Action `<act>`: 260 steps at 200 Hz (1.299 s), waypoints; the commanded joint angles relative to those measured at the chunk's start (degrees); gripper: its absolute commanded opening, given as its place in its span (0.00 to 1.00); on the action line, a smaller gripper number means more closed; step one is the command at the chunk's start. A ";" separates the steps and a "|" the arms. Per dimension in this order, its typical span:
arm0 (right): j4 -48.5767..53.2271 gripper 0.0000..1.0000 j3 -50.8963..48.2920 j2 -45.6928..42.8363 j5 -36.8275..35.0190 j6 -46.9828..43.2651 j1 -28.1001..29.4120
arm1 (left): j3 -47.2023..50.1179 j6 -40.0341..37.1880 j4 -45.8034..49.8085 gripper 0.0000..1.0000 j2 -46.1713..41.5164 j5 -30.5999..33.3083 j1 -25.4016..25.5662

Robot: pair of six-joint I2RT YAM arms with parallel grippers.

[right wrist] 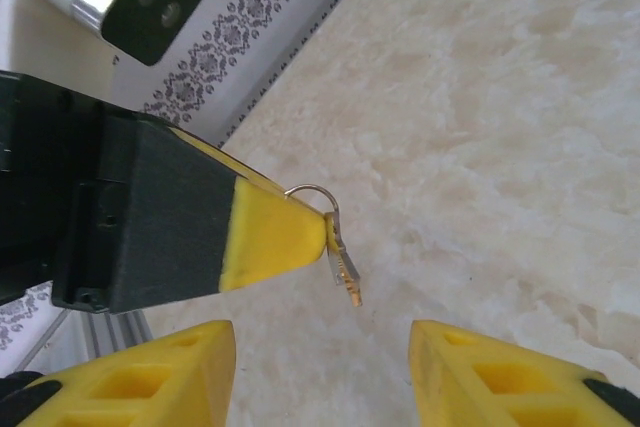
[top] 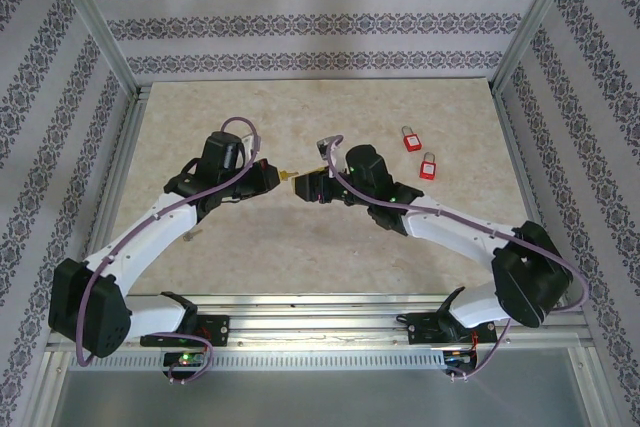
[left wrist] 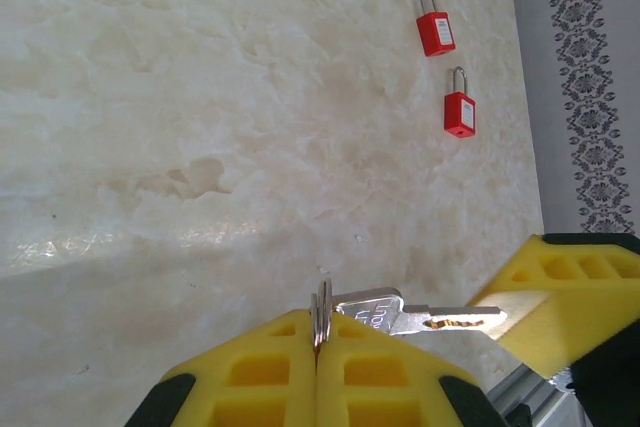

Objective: Unlock with the key

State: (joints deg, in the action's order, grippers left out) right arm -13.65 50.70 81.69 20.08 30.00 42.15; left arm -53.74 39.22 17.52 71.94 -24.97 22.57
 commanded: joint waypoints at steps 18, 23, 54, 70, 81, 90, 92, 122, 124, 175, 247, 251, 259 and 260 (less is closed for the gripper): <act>-2.50 0.42 3.52 2.69 3.24 -0.57 0.06 | -2.61 -1.64 2.42 0.00 1.22 0.52 1.36; -2.52 0.41 3.57 2.84 3.01 -0.56 0.04 | -2.66 -1.71 2.50 0.00 1.26 0.40 1.47; -3.49 0.37 3.66 3.52 2.96 -0.54 0.02 | -3.05 -2.04 2.87 0.00 1.71 0.27 1.83; -3.19 0.33 4.18 4.15 3.91 -0.53 -0.05 | -2.91 -2.04 2.78 0.00 1.89 0.25 1.89; -2.87 0.32 4.25 4.51 3.92 -0.62 -0.05 | -2.95 -2.14 2.78 0.00 1.98 0.21 1.88; -2.87 0.30 4.15 4.75 3.85 -0.54 -0.11 | -2.81 -2.13 2.70 0.00 1.98 0.12 1.95; -2.87 0.30 4.15 4.77 3.84 -0.50 -0.12 | -2.85 -2.13 2.70 0.00 2.02 0.06 1.98; -2.79 0.22 3.92 5.26 3.22 -0.22 -0.57 | -2.87 -2.39 2.84 0.00 2.07 -0.04 2.06; -2.74 0.22 3.89 5.31 3.22 -0.21 -0.53 | -2.87 -2.46 2.86 0.00 2.06 -0.13 2.09; -3.49 0.00 3.88 5.80 3.83 1.20 -1.50 | -1.96 -3.10 3.07 0.00 1.57 0.05 2.16; -2.06 0.00 2.61 1.65 6.85 1.75 -4.43 | 6.08 -4.12 -7.99 1.00 -8.72 -5.90 0.22; -1.52 0.00 2.69 1.10 7.02 1.66 -4.76 | 7.07 -3.53 -9.47 1.00 -9.41 -6.96 -0.30; -0.89 0.00 2.56 0.09 7.61 1.73 -5.45 | 9.13 -1.85 -13.93 1.00 -10.64 -9.05 -1.19; -0.87 0.00 2.52 -0.07 7.70 1.73 -5.52 | 9.42 -1.55 -14.54 1.00 -10.79 -9.27 -1.29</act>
State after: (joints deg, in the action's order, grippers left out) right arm -15.20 53.15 85.91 25.04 31.51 38.52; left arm -49.30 36.25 14.59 65.69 -28.05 23.22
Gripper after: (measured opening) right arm 0.060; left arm 0.964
